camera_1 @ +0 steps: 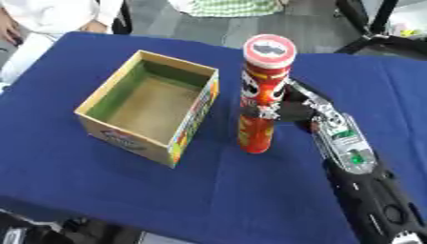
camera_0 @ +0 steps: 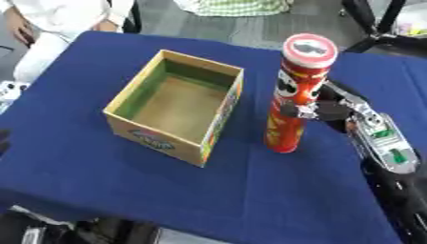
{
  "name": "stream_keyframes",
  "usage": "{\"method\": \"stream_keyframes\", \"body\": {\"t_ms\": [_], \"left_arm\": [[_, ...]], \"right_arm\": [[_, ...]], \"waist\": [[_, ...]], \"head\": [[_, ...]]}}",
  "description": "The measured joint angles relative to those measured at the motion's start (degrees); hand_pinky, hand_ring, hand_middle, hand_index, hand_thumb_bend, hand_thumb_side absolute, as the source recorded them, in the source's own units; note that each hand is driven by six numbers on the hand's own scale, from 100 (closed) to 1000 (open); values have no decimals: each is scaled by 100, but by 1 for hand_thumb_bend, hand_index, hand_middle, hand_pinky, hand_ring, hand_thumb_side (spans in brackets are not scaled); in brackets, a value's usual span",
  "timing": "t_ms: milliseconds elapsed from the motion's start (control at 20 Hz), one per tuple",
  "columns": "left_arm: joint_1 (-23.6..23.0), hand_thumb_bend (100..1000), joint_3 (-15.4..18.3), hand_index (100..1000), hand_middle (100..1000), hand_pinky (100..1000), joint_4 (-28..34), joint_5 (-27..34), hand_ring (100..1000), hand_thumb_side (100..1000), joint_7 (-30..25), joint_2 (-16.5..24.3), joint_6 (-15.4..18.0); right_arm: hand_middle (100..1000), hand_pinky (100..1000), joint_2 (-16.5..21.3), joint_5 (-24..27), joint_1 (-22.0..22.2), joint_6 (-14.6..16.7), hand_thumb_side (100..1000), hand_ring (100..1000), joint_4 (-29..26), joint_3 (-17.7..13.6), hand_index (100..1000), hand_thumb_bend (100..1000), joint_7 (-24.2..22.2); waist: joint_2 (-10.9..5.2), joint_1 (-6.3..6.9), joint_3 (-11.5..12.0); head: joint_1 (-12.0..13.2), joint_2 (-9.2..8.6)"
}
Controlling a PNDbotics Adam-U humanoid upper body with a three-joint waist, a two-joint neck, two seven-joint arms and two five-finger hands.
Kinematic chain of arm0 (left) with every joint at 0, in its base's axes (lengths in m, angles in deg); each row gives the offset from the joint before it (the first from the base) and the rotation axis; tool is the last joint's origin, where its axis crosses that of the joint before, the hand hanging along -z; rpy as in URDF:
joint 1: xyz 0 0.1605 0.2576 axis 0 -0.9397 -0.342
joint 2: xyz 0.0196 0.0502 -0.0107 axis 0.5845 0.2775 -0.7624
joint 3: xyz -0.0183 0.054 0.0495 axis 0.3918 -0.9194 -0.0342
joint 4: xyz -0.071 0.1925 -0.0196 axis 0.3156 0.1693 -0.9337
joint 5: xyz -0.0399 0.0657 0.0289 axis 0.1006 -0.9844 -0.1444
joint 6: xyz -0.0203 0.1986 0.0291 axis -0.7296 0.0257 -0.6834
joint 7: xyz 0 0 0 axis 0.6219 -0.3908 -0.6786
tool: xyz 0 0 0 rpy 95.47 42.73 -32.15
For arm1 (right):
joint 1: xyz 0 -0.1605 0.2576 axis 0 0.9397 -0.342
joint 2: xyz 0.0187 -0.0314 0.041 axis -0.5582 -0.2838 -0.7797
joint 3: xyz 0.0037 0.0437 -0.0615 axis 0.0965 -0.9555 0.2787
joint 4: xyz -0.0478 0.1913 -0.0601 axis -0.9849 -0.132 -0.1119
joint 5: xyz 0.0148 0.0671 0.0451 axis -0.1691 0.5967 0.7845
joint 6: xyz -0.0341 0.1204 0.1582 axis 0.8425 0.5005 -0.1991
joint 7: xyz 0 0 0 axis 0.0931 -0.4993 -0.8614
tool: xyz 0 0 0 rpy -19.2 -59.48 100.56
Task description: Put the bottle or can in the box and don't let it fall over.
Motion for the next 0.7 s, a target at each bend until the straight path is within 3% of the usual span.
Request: {"method": "stream_keyframes", "body": {"t_ms": [250,450,700], "left_arm": [[0,112,-26,917,916,969,-2,0,927,740,-3,-1,-3],[-1,110,-27,917,916,968,-2,0,927,739,-7,-2,-7],[-1,108,-27,917,916,968,-6,0,928,736,-12,-2,-12]], "right_arm": [[959,873,-53,77,3,-130,105,959,-37,30,516,696,168],[952,874,-82,216,12,-207,100,960,-97,63,420,629,242],[947,873,-134,297,13,-251,100,954,-156,69,368,584,276]], "waist": [[1,0,0],[1,0,0],[1,0,-3]], "head": [[0,-1],[1,-1],[2,-1]]}}
